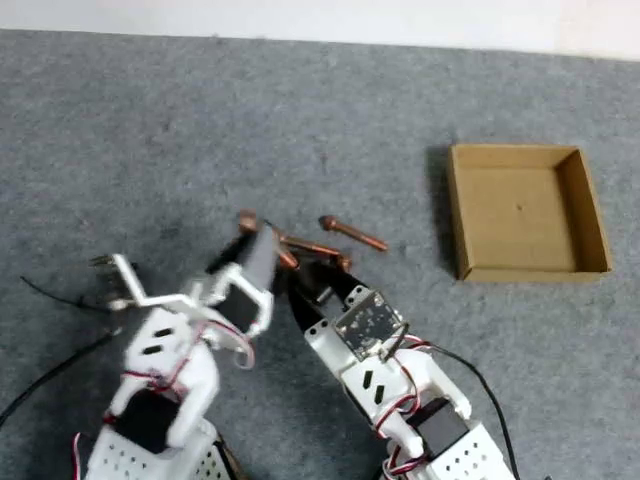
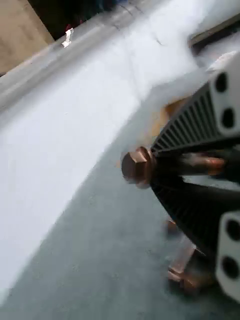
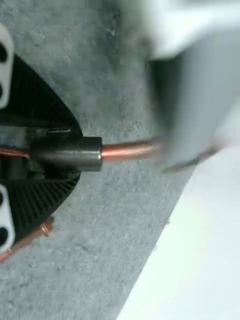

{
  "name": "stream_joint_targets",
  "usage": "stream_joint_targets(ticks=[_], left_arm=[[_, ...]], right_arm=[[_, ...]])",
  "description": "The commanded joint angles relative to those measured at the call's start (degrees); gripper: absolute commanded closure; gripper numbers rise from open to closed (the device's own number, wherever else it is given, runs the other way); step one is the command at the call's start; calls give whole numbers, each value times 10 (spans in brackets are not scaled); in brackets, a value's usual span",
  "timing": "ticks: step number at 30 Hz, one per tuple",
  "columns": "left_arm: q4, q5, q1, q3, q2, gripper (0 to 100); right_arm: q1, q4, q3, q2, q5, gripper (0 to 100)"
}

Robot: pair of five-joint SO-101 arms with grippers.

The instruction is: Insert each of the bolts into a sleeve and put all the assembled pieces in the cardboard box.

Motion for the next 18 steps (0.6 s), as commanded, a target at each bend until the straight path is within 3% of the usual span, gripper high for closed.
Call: stream_joint_targets(ticks=[1,5,15,18], left_arm=[[-1,-1,16,2,-1,993],[-2,-41,20,9,0,993],[-2,-42,15,21,-1,992],[-2,-40,15,21,-1,938]], right_arm=[[-6,-5,70,-15,4,995],[-5,-5,69,-15,4,995],[-5,-6,69,-15,4,995],[-5,-6,68,-15,4,995]])
